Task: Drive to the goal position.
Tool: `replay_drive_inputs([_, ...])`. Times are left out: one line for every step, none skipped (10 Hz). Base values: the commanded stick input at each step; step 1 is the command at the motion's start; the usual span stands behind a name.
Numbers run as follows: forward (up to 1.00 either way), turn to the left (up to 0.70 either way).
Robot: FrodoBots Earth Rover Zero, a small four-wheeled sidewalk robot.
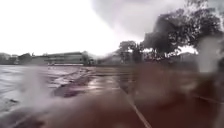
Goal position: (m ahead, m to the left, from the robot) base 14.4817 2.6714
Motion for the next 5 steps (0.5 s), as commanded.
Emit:
replay_drive_inputs([0.45, 0.0])
replay_drive_inputs([0.45, 0.0])
replay_drive_inputs([0.45, 0.0])
replay_drive_inputs([0.45, 0.0])
replay_drive_inputs([0.45, 0.0])
